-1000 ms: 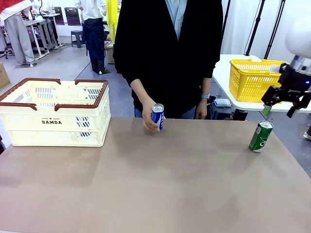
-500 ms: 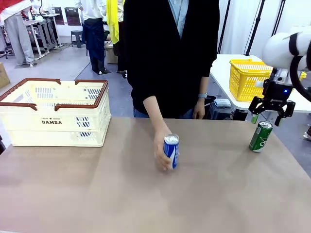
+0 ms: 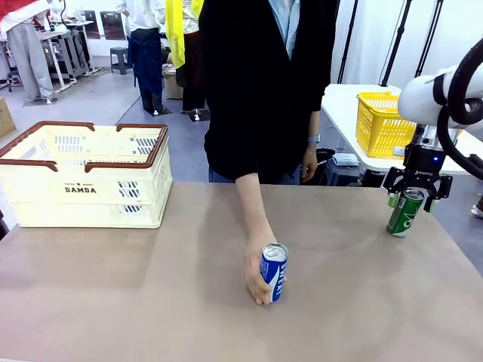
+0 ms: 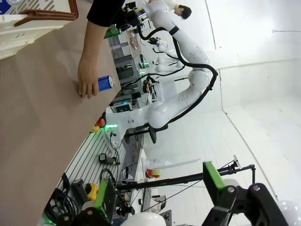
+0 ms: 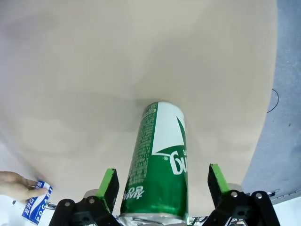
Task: Place the drinks into the Shopping basket.
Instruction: Pick up one drink and place it into the Shopping basket.
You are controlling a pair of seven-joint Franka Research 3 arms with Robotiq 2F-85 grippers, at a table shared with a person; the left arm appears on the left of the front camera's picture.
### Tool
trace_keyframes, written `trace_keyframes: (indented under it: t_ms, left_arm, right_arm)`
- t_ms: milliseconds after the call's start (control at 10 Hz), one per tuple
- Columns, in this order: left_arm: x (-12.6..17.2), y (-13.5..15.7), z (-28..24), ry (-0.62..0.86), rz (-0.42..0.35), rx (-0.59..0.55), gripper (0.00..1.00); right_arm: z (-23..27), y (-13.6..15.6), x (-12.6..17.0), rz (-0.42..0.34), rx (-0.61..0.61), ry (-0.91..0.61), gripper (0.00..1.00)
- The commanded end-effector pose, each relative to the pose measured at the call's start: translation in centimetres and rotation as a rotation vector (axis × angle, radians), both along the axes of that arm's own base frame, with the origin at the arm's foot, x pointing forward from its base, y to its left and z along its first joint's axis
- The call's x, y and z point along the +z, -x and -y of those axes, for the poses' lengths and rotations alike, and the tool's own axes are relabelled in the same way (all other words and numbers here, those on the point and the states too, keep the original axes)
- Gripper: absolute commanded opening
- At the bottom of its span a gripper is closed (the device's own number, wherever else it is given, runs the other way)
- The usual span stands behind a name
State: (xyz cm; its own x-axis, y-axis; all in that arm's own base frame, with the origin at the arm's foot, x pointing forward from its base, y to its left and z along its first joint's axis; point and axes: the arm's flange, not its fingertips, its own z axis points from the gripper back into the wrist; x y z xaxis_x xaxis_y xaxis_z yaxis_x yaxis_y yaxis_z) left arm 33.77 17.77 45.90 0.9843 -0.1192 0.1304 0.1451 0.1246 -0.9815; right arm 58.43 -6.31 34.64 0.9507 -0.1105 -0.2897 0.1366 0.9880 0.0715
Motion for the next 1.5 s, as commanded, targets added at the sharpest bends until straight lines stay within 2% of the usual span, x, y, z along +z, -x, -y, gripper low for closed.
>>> trace_keyframes:
  t_ms: [0,100,200,300,400,1100,1200,1300,1400]
  left_arm:
    - [0.1,0.3,0.1,-0.015,-0.01,-0.004,1.0]
    - [0.1,0.3,0.1,-0.015,-0.01,-0.004,1.0]
    - [0.1,0.3,0.1,-0.015,-0.01,-0.004,1.0]
    - [0.1,0.3,0.1,-0.015,-0.01,-0.004,1.0]
    - [0.1,0.3,0.1,-0.015,-0.01,-0.004,1.0]
    - [0.1,0.3,0.1,-0.015,-0.01,-0.004,1.0]
    - [0.1,0.3,0.1,-0.015,-0.01,-0.004,1.0]
    - [0.1,0.3,0.1,-0.015,-0.01,-0.004,1.0]
    - [0.1,0.3,0.1,-0.015,-0.01,-0.004,1.0]
  right_arm:
    - [-0.3,-0.6,0.9,-0.017,-0.024,0.001,1.0]
    - [-0.3,-0.4,0.7,-0.012,-0.027,0.001,1.0]
    - [-0.4,-0.3,0.5,-0.012,-0.022,0.012,0.93]
    - [-0.6,-0.3,0.4,-0.019,-0.02,0.009,0.33]
    - [-0.8,-0.4,0.3,-0.022,-0.015,0.012,0.0]
    - [-0.8,-0.2,0.9,-0.047,-0.032,-0.014,0.0]
    - [-0.8,0.4,2.4,-0.049,-0.027,-0.039,0.0]
    - [-0.8,1.8,5.6,-0.047,-0.016,-0.072,0.0]
    - [-0.6,4.7,10.7,-0.037,0.003,-0.114,0.0]
